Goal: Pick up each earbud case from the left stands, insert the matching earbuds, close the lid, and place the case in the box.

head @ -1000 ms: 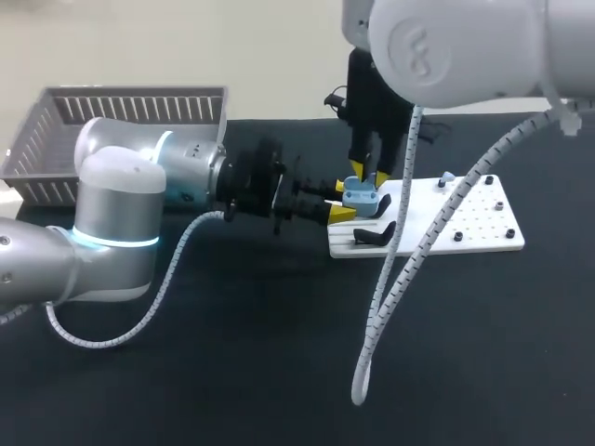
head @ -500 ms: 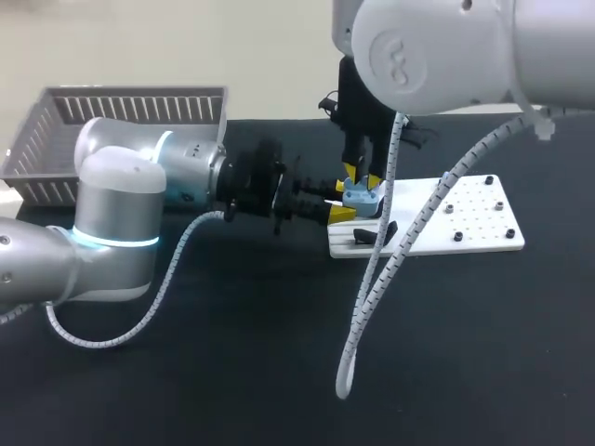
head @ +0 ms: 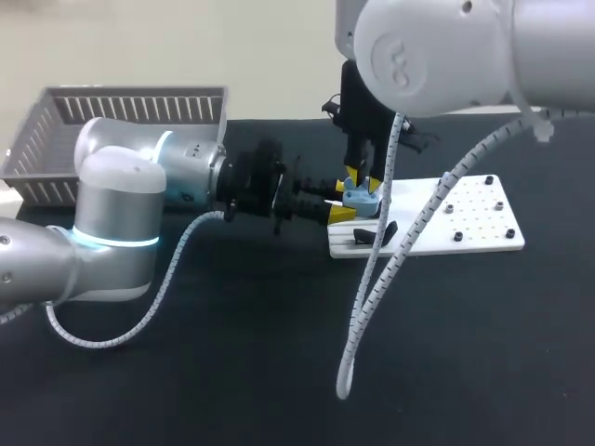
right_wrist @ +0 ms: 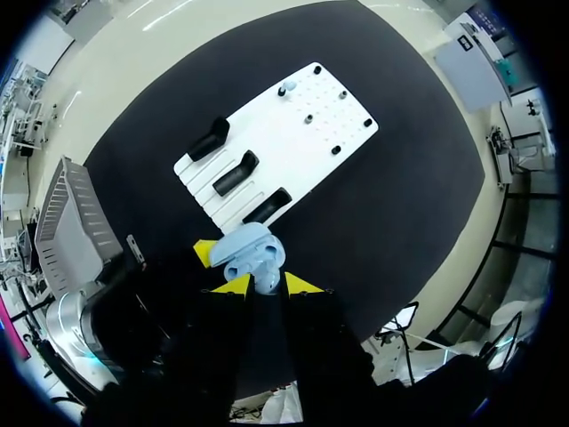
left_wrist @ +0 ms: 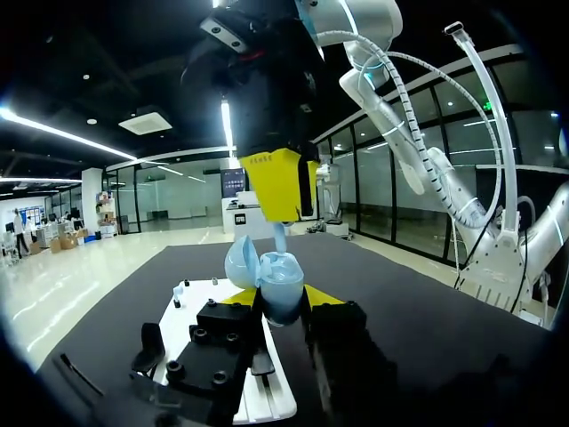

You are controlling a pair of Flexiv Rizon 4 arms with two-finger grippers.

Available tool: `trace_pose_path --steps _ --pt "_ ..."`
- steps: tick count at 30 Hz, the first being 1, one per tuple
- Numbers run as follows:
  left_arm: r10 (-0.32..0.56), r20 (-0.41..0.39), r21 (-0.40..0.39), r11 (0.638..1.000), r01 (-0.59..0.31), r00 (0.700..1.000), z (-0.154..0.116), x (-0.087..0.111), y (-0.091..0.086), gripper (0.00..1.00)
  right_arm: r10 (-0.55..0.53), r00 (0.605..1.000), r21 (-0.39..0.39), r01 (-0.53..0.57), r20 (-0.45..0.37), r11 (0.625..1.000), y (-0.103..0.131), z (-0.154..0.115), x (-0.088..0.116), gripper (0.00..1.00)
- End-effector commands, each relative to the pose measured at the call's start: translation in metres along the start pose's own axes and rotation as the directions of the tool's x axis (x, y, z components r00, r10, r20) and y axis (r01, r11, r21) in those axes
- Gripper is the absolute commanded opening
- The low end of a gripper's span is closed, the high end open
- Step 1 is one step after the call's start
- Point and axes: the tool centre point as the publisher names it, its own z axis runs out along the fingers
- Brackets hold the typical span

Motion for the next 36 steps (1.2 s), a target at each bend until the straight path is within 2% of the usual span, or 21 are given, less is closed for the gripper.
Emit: trace_pose_path --steps 1,15,36 --pt "0.003 0.001 -0.005 1.0 -0.003 1.0 0.0 0.001 -0.001 0.0 0.003 1.0 -0.003 -0.003 0.004 1.0 0.001 0.002 0.0 0.0" --pt "0.003 0.001 -0.005 1.0 -0.003 1.0 0.0 0.001 -0.001 0.0 0.031 0.999 0.001 -0.032 0.009 1.0 0.002 0.005 -0.01 0.0" --pt "0.003 0.001 -0.005 1.0 -0.003 1.0 0.0 0.001 -0.001 0.0 0.033 0.999 0.001 -0.033 -0.015 0.999 0.005 0.015 -0.015 0.0"
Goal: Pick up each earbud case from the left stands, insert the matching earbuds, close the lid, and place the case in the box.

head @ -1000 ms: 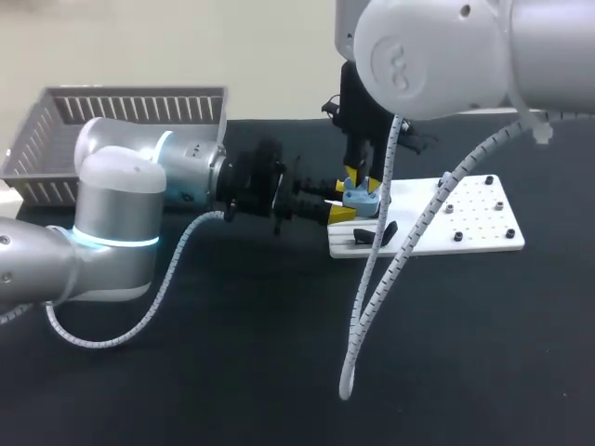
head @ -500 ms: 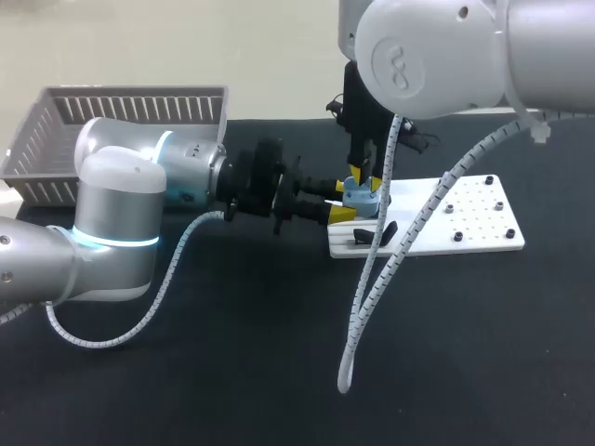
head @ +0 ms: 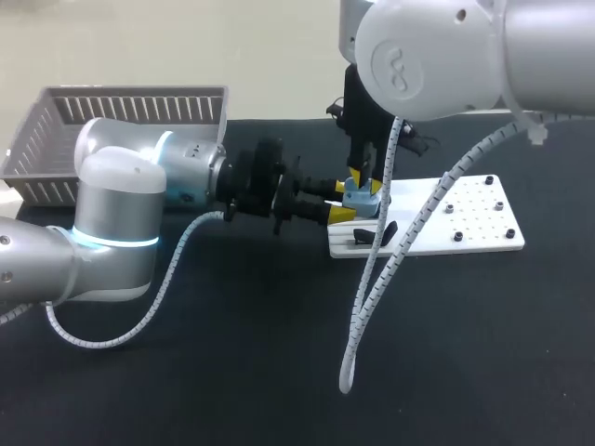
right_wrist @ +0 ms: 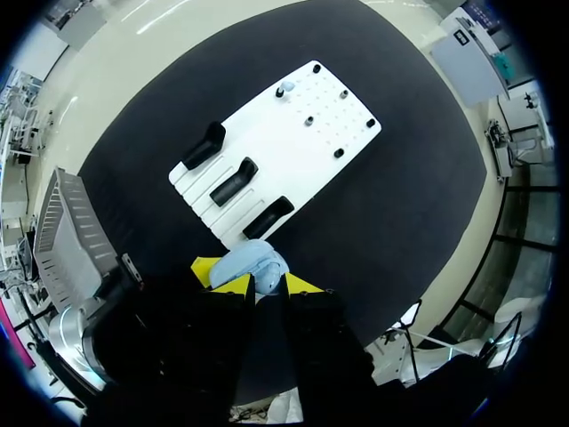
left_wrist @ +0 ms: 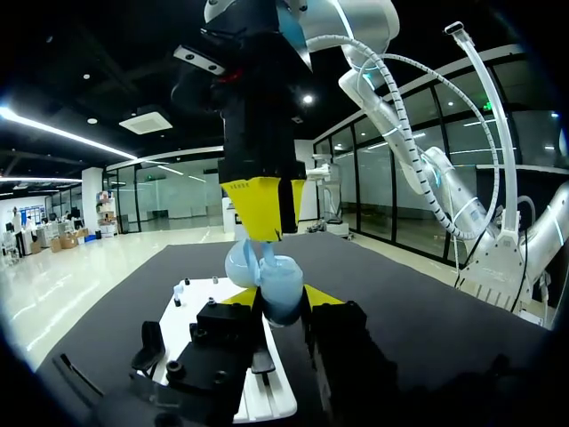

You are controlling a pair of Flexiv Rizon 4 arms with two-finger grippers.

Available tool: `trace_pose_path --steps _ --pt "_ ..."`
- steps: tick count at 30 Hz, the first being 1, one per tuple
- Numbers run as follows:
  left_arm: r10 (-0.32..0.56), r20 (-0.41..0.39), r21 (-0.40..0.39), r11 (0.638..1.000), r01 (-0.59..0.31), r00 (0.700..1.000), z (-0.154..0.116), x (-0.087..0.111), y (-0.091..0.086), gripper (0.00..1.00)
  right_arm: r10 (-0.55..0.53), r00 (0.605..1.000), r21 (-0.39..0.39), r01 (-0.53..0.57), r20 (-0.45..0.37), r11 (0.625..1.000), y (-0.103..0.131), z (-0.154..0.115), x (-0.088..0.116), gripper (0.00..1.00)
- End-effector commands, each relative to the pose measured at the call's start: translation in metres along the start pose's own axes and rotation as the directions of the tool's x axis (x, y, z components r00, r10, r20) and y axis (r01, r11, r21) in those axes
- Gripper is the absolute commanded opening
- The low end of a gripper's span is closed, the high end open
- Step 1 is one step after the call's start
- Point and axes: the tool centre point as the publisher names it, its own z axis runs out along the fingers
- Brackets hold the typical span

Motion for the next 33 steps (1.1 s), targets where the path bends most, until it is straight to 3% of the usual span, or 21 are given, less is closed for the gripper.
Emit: trace_pose_path --steps 1,2,3,5,13,18,20,24,29,33 --pt "0.004 0.003 -0.003 1.0 -0.004 1.0 0.001 -0.001 -0.002 0.0 0.002 1.0 -0.008 -0.002 -0.013 1.0 0.002 0.003 -0.003 0.2" --pt "0.004 0.003 -0.003 1.0 -0.004 1.0 0.001 -0.001 -0.002 0.0 0.0 1.0 -0.016 -0.001 -0.018 1.0 0.002 0.002 -0.003 0.43" --pt "0.004 0.003 -0.003 1.0 -0.004 1.0 0.001 -0.001 -0.002 0.0 -0.003 1.0 -0.02 0.002 -0.018 1.0 0.002 0.002 -0.003 0.75" --pt "0.004 0.003 -0.003 1.0 -0.004 1.0 0.001 -0.001 -0.002 0.0 -0.009 1.0 -0.04 0.008 -0.014 0.999 0.0 -0.002 -0.001 1.0" --pt "0.004 0.003 -0.003 1.0 -0.004 1.0 0.001 -0.001 -0.002 0.0 -0.026 1.0 -0.112 0.024 -0.015 0.993 -0.013 -0.017 0.007 1.0" --pt "0.004 0.003 -0.003 1.0 -0.004 1.0 0.001 -0.001 -0.002 0.0 -0.088 0.996 -0.221 0.079 -0.033 0.972 -0.029 -0.032 0.015 1.0" --pt "0.004 0.003 -0.003 1.0 -0.004 1.0 0.001 -0.001 -0.002 0.0 -0.171 0.985 -0.282 0.161 -0.009 0.946 -0.036 -0.036 0.016 1.0" --pt "0.004 0.003 -0.003 1.0 -0.004 1.0 0.001 -0.001 -0.002 0.0 -0.295 0.947 -0.329 0.32 0.124 0.888 -0.054 -0.039 0.009 1.0" --pt "0.004 0.003 -0.003 1.0 -0.004 1.0 0.001 -0.001 -0.002 0.0 -0.338 0.912 -0.32 0.4 0.233 0.859 -0.066 -0.042 -0.011 1.0" --pt "0.004 0.003 -0.003 1.0 -0.004 1.0 0.001 -0.001 -0.002 0.0 -0.345 0.894 -0.32 0.429 0.286 0.845 -0.072 -0.043 -0.04 1.0"
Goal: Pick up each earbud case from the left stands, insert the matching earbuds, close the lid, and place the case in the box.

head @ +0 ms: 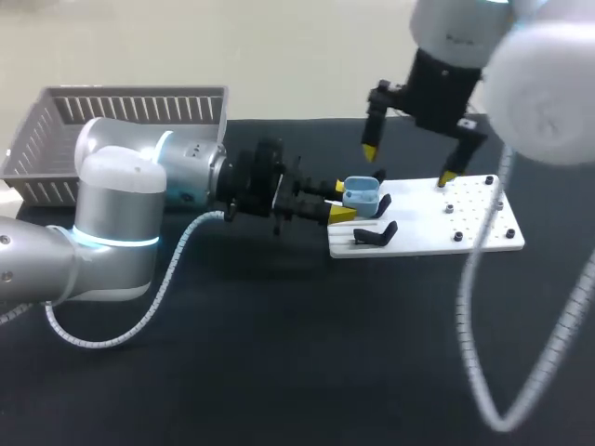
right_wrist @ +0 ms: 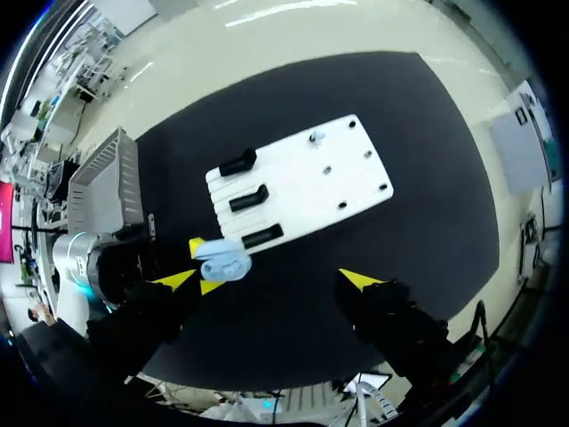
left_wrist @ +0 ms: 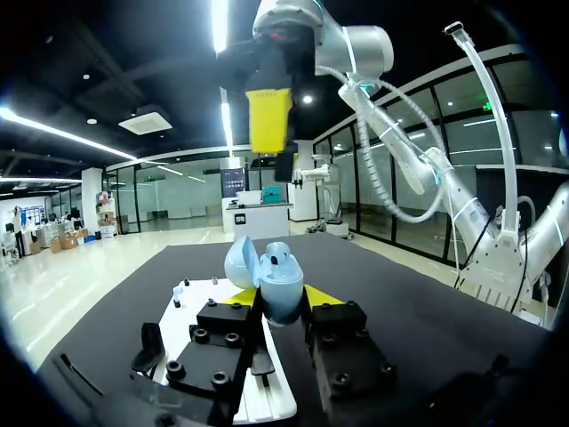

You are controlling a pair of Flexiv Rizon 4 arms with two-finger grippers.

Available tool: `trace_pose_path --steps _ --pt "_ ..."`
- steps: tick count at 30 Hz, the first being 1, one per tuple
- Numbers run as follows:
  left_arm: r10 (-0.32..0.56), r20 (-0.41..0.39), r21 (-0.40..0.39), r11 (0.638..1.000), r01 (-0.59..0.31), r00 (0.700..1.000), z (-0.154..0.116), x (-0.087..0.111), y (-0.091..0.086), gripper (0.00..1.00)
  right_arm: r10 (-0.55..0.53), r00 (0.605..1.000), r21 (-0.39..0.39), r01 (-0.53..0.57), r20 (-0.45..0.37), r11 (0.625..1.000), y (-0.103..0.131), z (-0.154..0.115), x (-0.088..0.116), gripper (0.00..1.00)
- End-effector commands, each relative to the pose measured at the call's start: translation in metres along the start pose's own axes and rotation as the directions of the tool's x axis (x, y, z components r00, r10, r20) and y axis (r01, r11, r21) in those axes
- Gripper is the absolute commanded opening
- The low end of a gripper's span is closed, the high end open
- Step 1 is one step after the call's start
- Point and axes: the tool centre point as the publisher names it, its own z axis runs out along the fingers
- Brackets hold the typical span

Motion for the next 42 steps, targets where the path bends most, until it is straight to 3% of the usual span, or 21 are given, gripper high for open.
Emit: trace_pose_path --steps 1,4,6,11,14,19,24,35,42 --pt "0.003 0.001 -0.005 1.0 -0.003 1.0 0.0 0.0 -0.001 0.0 -0.017 0.994 -0.172 0.035 0.109 0.985 -0.03 0.002 -0.01 1.0" --pt "0.003 0.001 -0.005 1.0 -0.003 1.0 0.0 0.0 -0.001 0.0 -0.043 0.992 -0.16 0.062 0.119 0.985 -0.038 0.005 -0.028 1.0" --pt "0.003 0.001 -0.005 1.0 -0.003 1.0 0.0 0.0 -0.001 0.0 -0.06 0.992 -0.152 0.076 0.109 0.985 -0.041 0.009 -0.039 0.93" --pt "0.003 0.001 -0.005 1.0 -0.003 1.0 0.0 0.0 -0.001 0.0 -0.102 0.991 -0.135 0.114 0.091 0.984 -0.05 0.021 -0.069 0.89" --pt "0.003 0.001 -0.005 1.0 -0.003 1.0 0.0 0.0 -0.001 0.0 -0.119 0.991 -0.111 0.126 0.066 0.986 -0.057 0.034 -0.087 0.9" --pt "0.003 0.001 -0.005 1.0 -0.003 1.0 0.0 0.0 -0.001 0.0 -0.158 0.987 -0.06 0.16 0.035 0.985 -0.067 0.058 -0.106 0.82" --pt "0.003 0.001 -0.005 1.0 -0.003 1.0 0.0 0.0 -0.001 0.0 -0.205 0.979 -0.05 0.206 0.025 0.977 -0.072 0.076 -0.109 0.71" --pt "0.003 0.001 -0.005 1.0 -0.003 1.0 0.0 0.0 -0.001 0.0 -0.276 0.96 -0.048 0.275 -0.032 0.96 -0.075 0.117 -0.103 0.6" --pt "0.003 0.001 -0.005 1.0 -0.003 1.0 0.0 0.0 -0.001 0.0 -0.288 0.957 -0.059 0.285 -0.04 0.957 -0.078 0.127 -0.111 0.5"
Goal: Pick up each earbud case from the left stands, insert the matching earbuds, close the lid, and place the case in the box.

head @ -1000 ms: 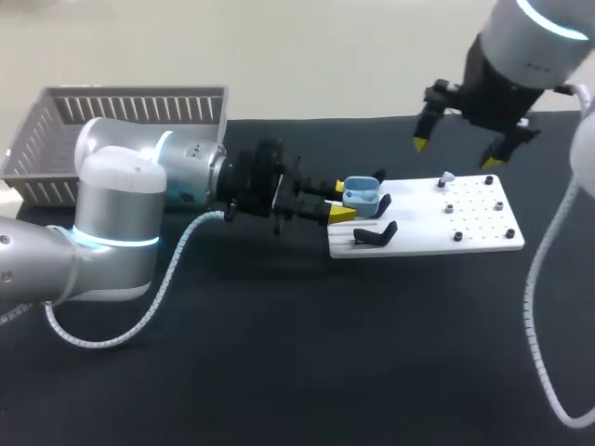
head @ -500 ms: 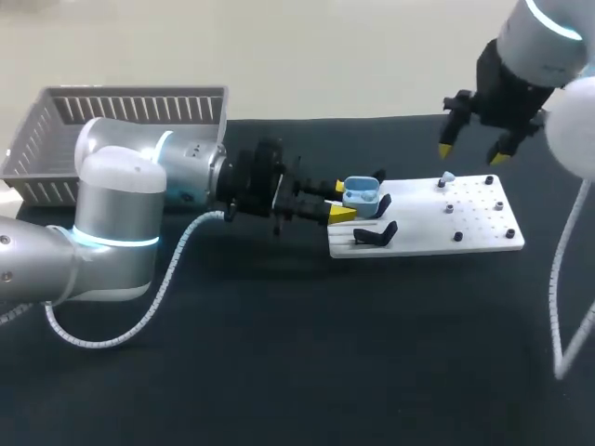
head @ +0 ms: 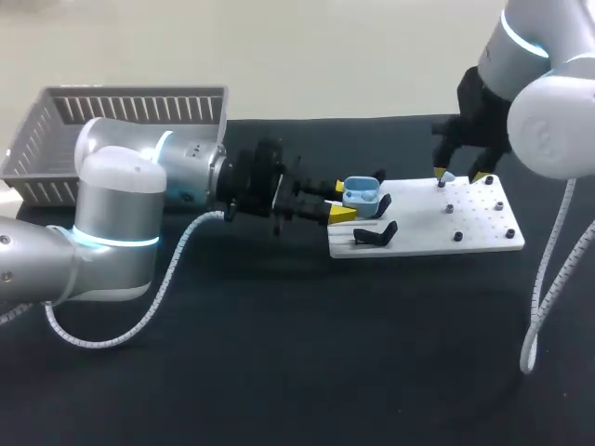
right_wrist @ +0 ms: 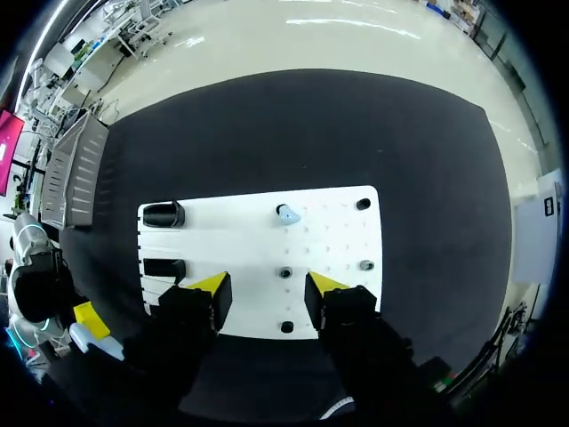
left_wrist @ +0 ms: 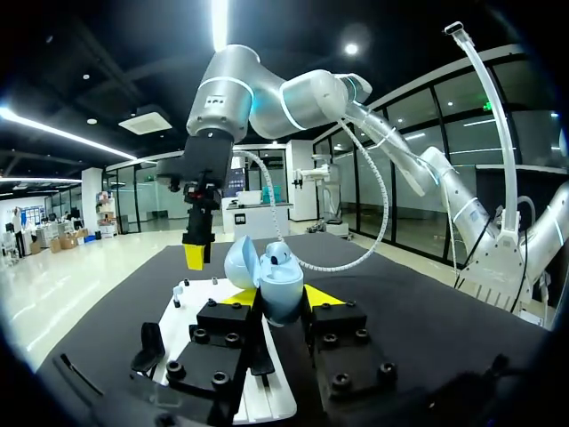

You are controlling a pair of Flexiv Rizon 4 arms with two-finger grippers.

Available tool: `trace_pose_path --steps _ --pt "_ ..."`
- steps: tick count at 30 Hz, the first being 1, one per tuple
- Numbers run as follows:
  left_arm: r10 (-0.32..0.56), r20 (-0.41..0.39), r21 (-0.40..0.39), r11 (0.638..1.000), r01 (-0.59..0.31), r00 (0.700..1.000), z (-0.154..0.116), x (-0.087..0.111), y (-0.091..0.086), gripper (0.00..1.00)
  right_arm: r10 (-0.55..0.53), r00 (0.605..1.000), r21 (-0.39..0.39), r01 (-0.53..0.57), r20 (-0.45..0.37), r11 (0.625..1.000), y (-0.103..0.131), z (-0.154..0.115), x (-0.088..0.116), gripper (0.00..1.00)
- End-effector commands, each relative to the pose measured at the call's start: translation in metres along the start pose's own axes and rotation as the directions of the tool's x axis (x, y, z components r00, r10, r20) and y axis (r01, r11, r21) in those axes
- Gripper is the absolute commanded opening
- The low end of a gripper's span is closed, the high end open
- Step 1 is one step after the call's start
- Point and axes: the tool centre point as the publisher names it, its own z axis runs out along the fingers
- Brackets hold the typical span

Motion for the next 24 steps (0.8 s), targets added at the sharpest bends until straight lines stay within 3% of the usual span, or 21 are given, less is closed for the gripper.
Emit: trace_pose_path --steps 1,24 --pt "0.003 0.001 -0.005 1.0 -0.003 1.0 0.0 0.001 -0.001 0.0 -0.006 1.0 -0.007 0.006 -0.008 1.0 -0.002 0.006 -0.008 0.49" --pt "0.003 0.001 -0.005 1.0 -0.003 1.0 0.0 0.001 -0.001 0.0 0.024 1.0 -0.077 -0.025 -0.014 0.997 -0.008 0.033 -0.025 0.47"
